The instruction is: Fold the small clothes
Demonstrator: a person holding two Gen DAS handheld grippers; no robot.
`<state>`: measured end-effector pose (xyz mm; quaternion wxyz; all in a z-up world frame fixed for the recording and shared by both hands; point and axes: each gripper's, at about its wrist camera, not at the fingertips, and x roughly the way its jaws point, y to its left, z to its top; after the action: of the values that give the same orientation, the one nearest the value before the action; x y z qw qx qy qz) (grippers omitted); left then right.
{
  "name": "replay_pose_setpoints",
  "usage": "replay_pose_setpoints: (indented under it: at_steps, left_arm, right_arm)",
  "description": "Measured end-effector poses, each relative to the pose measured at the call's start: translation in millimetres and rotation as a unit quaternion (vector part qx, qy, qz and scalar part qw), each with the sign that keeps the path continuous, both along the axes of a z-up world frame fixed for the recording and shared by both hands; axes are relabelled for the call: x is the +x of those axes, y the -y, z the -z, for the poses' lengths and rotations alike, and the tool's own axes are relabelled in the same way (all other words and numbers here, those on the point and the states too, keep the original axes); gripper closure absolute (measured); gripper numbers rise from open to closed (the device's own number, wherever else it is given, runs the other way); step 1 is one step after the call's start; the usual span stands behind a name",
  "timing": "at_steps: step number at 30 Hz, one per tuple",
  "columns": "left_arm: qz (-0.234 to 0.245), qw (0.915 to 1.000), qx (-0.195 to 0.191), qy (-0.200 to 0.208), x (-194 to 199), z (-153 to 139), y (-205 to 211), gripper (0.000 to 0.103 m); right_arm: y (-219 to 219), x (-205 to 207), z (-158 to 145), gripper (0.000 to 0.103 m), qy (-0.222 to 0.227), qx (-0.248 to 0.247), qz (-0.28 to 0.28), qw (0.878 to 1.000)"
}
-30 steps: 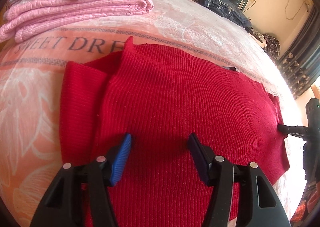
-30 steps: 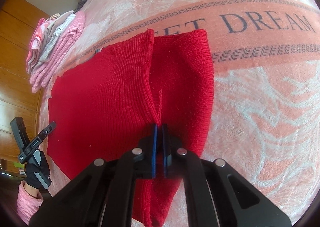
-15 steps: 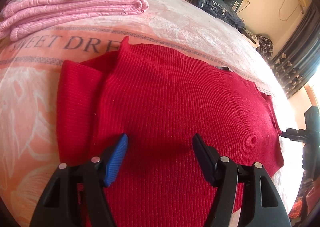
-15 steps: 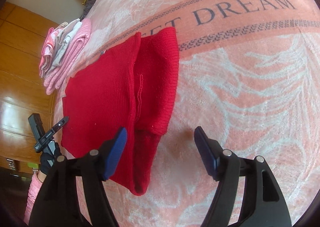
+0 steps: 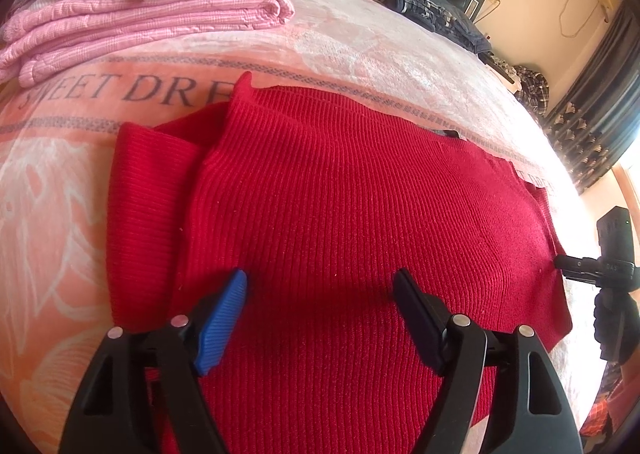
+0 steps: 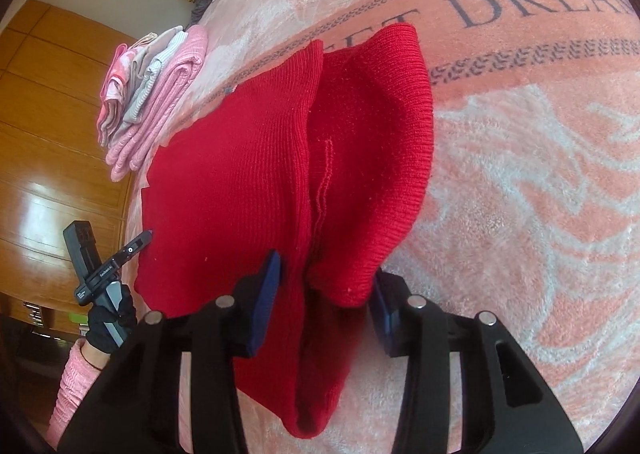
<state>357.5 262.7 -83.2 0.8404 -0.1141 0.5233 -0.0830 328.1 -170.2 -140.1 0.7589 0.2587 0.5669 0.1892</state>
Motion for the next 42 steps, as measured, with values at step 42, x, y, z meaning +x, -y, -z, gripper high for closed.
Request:
replay_pose_setpoints:
  at_steps: [42]
  left_arm:
    - [0.001, 0.9986, -0.053, 0.010, -6.2, -7.1, -17.8, 0.023]
  right_arm:
    - [-5.0, -3.9, -13.1, 0.087, 0.015, -0.019, 0.023, 0.999]
